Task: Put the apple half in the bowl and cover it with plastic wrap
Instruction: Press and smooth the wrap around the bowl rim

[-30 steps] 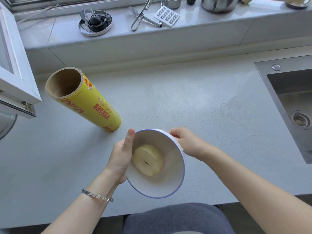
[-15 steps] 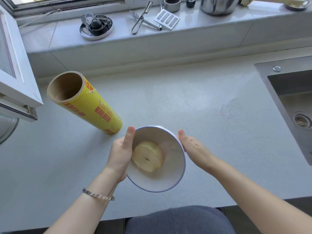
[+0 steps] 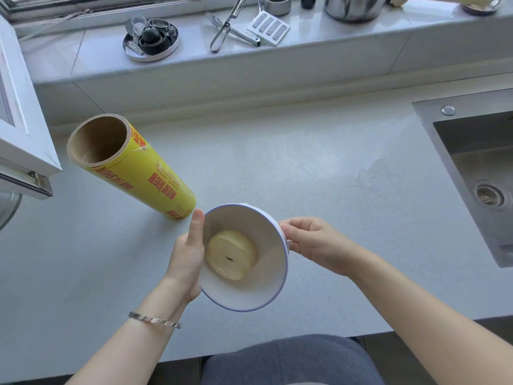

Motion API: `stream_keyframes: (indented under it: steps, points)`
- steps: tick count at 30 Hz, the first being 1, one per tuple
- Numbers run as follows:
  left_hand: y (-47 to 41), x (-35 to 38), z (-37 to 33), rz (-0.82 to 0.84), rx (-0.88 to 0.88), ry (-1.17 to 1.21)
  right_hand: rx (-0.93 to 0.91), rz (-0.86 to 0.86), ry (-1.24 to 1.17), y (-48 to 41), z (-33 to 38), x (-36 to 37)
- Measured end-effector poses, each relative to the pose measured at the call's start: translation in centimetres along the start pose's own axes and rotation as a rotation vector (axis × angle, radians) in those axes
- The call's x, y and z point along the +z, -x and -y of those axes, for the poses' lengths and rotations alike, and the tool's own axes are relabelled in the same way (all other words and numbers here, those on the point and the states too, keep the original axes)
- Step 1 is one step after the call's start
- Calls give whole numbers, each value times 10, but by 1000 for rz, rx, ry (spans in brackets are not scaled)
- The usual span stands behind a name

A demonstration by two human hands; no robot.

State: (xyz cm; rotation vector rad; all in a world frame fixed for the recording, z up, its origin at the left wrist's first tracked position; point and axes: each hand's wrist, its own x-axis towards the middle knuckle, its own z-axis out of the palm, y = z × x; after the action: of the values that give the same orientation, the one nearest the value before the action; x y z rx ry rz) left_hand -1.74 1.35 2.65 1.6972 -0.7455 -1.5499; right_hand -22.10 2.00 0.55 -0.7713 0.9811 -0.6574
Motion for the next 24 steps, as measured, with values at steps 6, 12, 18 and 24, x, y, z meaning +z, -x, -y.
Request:
stream_keyframes:
  steps: [6,12,18,24]
  points:
    - [2,1,0,14,-33,-5,7,-175,150,-4,-2,11]
    - [2,4,3,2,-73,3,72,-200,93,-5,-11,17]
    - [-11,1,16,-90,-183,53,-194,-421,6,-2,-6,13]
    - [-18,5,22,-142,-244,126,-132,-178,-10,-9,-2,25]
